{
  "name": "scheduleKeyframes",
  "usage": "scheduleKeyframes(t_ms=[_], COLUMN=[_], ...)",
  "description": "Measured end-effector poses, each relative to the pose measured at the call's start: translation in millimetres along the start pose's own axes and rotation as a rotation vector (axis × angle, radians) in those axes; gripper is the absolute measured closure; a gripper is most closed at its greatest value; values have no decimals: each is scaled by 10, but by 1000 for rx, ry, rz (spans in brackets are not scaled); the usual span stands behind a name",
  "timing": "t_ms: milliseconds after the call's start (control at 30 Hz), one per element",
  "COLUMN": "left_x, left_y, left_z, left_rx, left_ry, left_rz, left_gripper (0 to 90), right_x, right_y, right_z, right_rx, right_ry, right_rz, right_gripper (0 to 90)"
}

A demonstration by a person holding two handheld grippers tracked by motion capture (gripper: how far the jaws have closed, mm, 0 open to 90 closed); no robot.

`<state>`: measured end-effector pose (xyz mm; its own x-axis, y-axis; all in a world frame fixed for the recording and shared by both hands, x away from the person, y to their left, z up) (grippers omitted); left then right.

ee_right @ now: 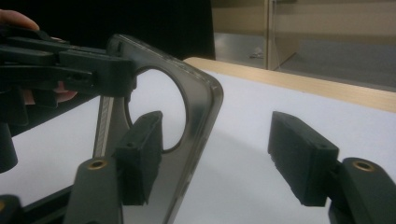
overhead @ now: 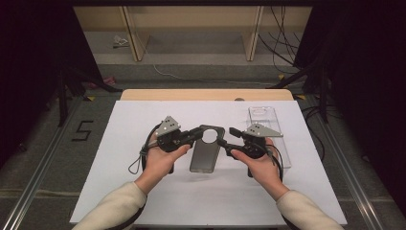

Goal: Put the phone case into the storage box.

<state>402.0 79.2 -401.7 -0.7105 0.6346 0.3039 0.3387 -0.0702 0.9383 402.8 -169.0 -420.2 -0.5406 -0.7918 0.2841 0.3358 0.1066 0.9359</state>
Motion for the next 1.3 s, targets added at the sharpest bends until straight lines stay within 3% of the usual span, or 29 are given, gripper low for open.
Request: scheduleKeyframes(t_ms=[833, 1300], left_x=[-10, -22], left_y=[-10, -31], left_z=[-25, -53], left_rx=[-15, -28], left_ry=[0, 1], left_rz=[-3, 0], left_gripper=[815, 813], right_x=[54, 78], right_y=[34, 49], right_z=[-9, 6], right_rx=[-72, -103], right_ry=[20, 17], right_rz=[-30, -31], right_gripper=[749, 827])
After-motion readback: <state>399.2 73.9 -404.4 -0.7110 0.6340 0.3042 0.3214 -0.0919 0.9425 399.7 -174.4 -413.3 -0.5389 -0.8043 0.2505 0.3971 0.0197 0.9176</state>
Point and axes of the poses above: each handheld gripper's, and its own axes: x roughly backward along the jaws, y roughly out of its top, z roughly to its left, the point moved 1 cm from there along -x, roughly forward along the jaws, and after that the axes turned 9 degrees about y, right-handed, at the moved point
